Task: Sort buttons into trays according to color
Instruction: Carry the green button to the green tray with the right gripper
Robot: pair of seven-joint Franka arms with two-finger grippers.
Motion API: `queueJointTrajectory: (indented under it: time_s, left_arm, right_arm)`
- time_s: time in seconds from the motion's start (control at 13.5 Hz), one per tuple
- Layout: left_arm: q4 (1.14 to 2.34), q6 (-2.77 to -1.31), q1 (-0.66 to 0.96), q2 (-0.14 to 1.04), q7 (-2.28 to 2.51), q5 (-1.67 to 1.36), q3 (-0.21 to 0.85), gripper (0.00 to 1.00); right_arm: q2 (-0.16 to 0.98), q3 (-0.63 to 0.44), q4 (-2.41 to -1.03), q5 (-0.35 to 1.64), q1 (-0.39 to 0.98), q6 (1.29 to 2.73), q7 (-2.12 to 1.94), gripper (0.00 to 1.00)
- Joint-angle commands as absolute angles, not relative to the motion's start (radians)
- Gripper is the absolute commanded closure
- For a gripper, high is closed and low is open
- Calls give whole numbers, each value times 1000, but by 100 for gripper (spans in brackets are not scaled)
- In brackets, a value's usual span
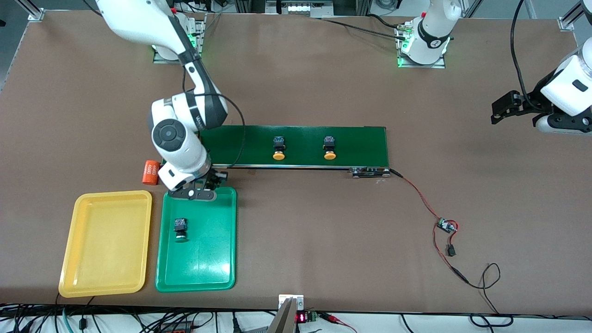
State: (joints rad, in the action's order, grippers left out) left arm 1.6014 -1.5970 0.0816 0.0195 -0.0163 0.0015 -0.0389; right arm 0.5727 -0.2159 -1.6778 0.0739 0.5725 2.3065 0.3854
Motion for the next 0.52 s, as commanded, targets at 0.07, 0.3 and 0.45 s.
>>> queueJointTrajectory:
  time_s: [0.07,0.3,0.45]
  left_arm:
    - [1623,-1595,81,-5,-34,18,-37,0]
    - [1623,-1595,81,-5,-34,18,-37,0]
    - [1621,-1595,83,-5,-34,18,-34,0]
  right_arm:
    - [692,-213,-1536,66,555,2367,357,98]
    - [753,-212,-1494,66,532,2414,325,98]
    - [782,-212,-1494,66,519,2439,292,98]
